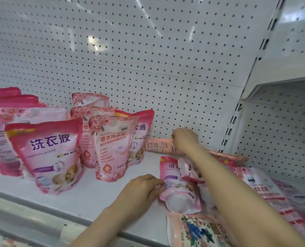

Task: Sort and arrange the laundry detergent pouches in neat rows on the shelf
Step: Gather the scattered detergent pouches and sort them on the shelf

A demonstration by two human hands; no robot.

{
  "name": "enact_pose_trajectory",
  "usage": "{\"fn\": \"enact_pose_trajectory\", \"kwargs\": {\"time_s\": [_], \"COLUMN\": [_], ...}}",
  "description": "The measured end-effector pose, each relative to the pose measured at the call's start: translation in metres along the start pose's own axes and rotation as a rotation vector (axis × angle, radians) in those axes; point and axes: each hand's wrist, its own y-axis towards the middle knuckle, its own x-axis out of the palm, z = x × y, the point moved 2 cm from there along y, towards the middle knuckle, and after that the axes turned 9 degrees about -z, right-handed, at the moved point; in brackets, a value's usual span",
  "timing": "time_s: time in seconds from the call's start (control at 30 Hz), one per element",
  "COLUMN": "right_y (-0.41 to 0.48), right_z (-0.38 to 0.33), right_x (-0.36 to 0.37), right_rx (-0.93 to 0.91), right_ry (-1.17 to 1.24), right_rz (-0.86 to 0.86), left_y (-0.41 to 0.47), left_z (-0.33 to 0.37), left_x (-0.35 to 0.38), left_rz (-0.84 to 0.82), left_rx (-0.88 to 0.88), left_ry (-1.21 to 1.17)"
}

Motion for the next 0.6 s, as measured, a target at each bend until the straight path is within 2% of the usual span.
{"fn": "enact_pose_trajectory", "kwargs": {"time_s": [0.1, 0.2, 0.3, 0.47, 0.53, 0.6], "right_y": [-0.012, -0.035, -0.063, -0.095, -0.098, -0.099], "right_z": [0.007, 0.007, 0.006, -0.004, 0.001, 0.019], "right_x": [-0.04, -0.07, -0.082, -0.066, -0.053, -0.044], "right_rx": [-0.084, -0.259, -0.408, -0.572, -0.569, -0.432], "right_ry": [0.183, 0.356, 0.471, 0.589, 0.624, 0.678], "right_rz": [0.236, 0.38, 0.371, 0.214, 0.202, 0.2], "left_y": [0.004, 0.013, 0.026, 0.039, 0.035, 0.026], "left_z": [-0.002, 0.0, 0.003, 0.016, 0.016, 0.011], "left_x": [-0.008, -0.023, -0.039, -0.041, -0.038, -0.032], "left_rz": [0.101, 0.346, 0.454, 0.385, 0.405, 0.435], "left_rx": [-0.054, -0.095, -0.149, -0.193, -0.238, -0.267], "left_ry": [-0.011, -0.063, -0.147, -0.183, -0.153, -0.219]}}
